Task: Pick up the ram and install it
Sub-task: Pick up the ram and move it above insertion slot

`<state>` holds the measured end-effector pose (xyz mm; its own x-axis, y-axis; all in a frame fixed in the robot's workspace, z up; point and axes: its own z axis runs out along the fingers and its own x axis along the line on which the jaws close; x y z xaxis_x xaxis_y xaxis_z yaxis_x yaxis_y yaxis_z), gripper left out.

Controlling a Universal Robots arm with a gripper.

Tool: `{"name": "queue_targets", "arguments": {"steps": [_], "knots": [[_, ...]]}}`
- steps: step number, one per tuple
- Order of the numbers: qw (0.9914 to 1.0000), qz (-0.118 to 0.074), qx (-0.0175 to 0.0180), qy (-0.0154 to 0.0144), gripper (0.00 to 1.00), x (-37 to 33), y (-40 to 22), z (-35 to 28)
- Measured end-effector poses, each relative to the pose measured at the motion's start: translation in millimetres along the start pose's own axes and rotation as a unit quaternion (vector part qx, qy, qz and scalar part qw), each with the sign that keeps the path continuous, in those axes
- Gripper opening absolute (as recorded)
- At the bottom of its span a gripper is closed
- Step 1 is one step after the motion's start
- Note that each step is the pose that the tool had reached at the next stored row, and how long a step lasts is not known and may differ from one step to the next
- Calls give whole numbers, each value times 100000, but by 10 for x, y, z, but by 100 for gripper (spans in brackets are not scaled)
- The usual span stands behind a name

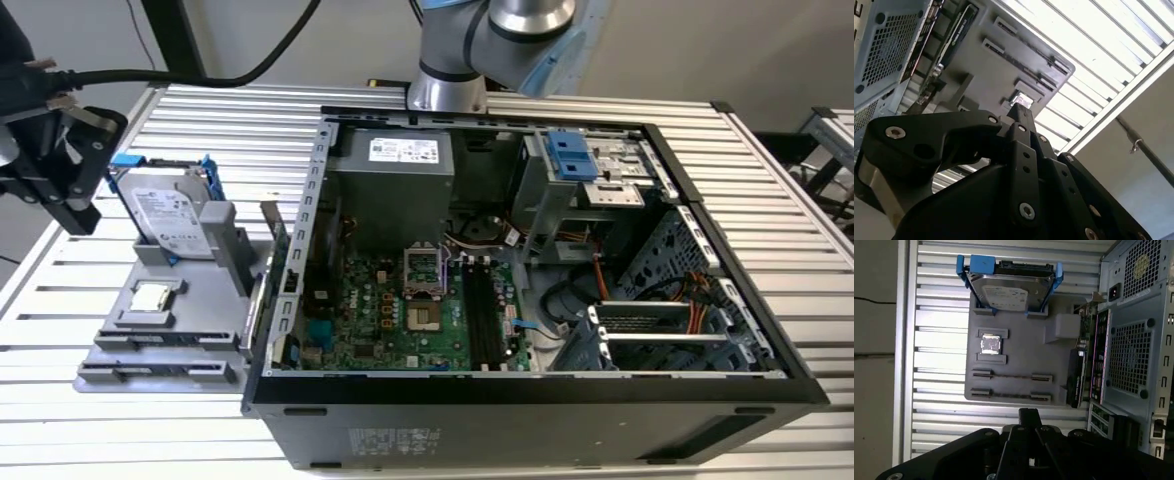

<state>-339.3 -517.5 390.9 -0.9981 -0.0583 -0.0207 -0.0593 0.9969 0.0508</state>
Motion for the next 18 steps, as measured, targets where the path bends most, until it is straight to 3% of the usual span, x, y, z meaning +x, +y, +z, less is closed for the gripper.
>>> {"name": "queue_targets", "arguments": {"steps": [4, 8, 12, 18], "knots": [[99935, -3587, -72, 183, 0, 0, 0, 0], [99744, -7145, -147, 366, 0, 0, 0, 0], [99433, -10621, -218, 544, 0, 1, 0, 0], [98862, -15019, -309, 765, 0, 1, 0, 0]]}}
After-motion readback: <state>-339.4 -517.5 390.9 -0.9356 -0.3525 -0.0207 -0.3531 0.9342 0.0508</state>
